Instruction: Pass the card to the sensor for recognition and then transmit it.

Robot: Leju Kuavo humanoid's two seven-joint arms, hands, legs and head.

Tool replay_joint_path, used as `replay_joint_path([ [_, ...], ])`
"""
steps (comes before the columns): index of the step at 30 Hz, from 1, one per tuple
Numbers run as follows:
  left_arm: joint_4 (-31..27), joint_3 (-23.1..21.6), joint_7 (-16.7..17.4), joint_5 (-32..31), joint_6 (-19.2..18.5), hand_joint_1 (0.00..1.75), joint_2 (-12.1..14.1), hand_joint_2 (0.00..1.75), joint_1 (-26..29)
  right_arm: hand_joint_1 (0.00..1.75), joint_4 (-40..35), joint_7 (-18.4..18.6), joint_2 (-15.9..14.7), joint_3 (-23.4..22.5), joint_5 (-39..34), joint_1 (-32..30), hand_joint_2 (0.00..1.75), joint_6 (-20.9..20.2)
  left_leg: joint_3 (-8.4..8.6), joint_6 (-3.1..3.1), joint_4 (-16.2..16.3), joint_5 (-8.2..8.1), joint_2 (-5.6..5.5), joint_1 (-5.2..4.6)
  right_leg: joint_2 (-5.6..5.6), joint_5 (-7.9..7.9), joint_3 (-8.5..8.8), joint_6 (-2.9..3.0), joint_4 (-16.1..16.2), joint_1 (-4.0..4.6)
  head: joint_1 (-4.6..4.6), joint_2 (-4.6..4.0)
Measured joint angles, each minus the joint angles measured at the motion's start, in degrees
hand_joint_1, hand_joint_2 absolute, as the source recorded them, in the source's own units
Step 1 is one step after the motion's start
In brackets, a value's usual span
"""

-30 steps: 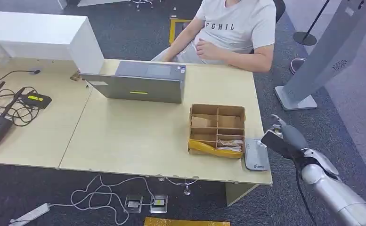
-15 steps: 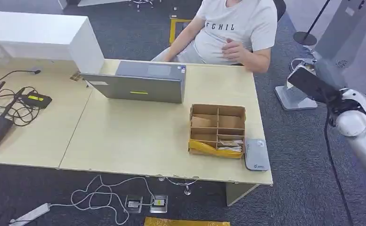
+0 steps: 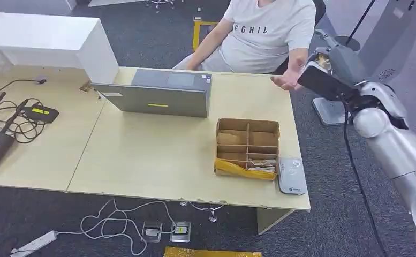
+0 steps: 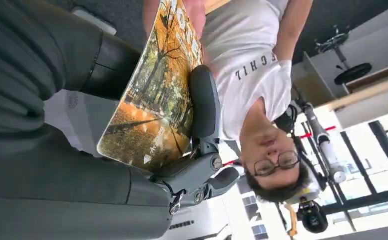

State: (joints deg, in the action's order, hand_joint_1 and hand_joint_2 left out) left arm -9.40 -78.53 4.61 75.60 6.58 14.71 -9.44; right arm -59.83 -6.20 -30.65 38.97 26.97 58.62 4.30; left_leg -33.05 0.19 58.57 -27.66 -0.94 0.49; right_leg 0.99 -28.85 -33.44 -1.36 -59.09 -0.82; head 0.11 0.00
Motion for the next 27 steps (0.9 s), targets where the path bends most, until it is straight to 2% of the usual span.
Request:
replay_joint_path([
  [5, 0.0, -0.48, 0.39, 0.04, 0.07, 0.0, -0.2, 0.0, -0.02, 1.75, 4.73, -1.16, 3.66, 1.25, 1.95, 0.05, 1.75, 1.01, 0.0, 0.0, 0.0, 0.0, -0.03, 0.0, 0.04, 0.0, 0.0, 0.0, 0.0, 0.0, 0.02, 0.0],
  [11, 0.0, -0.94, 0.79, 0.09, 0.09, 0.0, -0.52, 0.0, 0.0, 1.75, 10.8, -2.63, 6.25, 1.34, 3.83, 0.39, 1.75, 2.01, 0.01, 0.0, 0.0, 0.0, -0.01, -0.01, 0.01, 0.0, -0.01, 0.0, 0.01, 0.0, 0.02, 0.0],
  [19, 0.0, -1.62, 0.9, 0.09, -0.07, 0.0, -0.57, 0.0, 0.03, 1.75, 15.63, -3.22, 7.06, 0.99, 5.84, 0.48, 1.75, 2.89, 0.01, 0.0, 0.01, 0.0, -0.02, -0.01, 0.02, 0.0, -0.02, 0.0, 0.02, 0.0, 0.02, 0.0],
  [20, 0.0, -1.71, 0.9, 0.09, -0.09, 0.0, -0.57, 0.0, 0.03, 1.13, 16.16, -3.24, 7.08, 0.92, 5.97, 0.47, 1.75, 2.89, 0.01, 0.0, 0.01, 0.0, -0.01, -0.01, 0.02, 0.0, -0.02, 0.0, 0.02, 0.0, 0.02, 0.0],
  [21, 0.0, -1.79, 0.9, 0.09, -0.11, 0.0, -0.57, 0.0, 0.03, 0.26, 16.4, -3.24, 7.11, 0.85, 6.08, 0.45, 1.75, 2.86, 0.01, 0.0, 0.01, 0.0, -0.01, -0.01, 0.01, 0.0, -0.03, 0.0, 0.02, 0.0, 0.02, 0.0],
  [22, 0.0, -1.88, 0.92, 0.09, -0.13, 0.0, -0.57, 0.0, 0.03, 0.03, 16.72, -3.22, 7.11, 0.79, 6.43, 0.45, 1.75, 2.86, 0.02, 0.0, 0.01, 0.0, -0.01, -0.01, 0.01, 0.0, -0.03, 0.0, 0.02, 0.0, 0.02, 0.0],
  [24, 0.0, -1.92, 0.9, 0.09, -0.24, 0.0, -0.57, 0.0, 0.03, 0.0, 17.32, -3.22, 7.11, 0.72, 6.89, 0.44, 1.75, 2.93, 0.03, 0.0, 0.01, 0.0, 0.0, -0.01, 0.0, 0.0, -0.04, 0.0, 0.02, 0.0, 0.02, 0.0],
  [25, 0.0, -1.92, 0.9, 0.09, -0.24, 0.0, -0.57, 0.0, 0.03, 0.0, 17.62, -3.35, 7.11, 0.68, 7.02, 0.41, 0.0, 3.11, 0.03, 0.0, 0.01, 0.0, 0.01, -0.01, 0.0, 0.0, -0.04, 0.0, 0.02, 0.0, 0.02, 0.0],
  [27, 0.0, -1.97, 0.9, 0.09, -0.24, 0.0, -0.57, 0.0, 0.03, 0.0, 18.1, -3.72, 7.08, 0.28, 7.22, 0.18, 0.0, 3.63, 0.03, 0.0, 0.01, 0.0, 0.01, -0.01, 0.0, 0.0, -0.04, 0.0, 0.02, 0.0, 0.02, 0.0],
])
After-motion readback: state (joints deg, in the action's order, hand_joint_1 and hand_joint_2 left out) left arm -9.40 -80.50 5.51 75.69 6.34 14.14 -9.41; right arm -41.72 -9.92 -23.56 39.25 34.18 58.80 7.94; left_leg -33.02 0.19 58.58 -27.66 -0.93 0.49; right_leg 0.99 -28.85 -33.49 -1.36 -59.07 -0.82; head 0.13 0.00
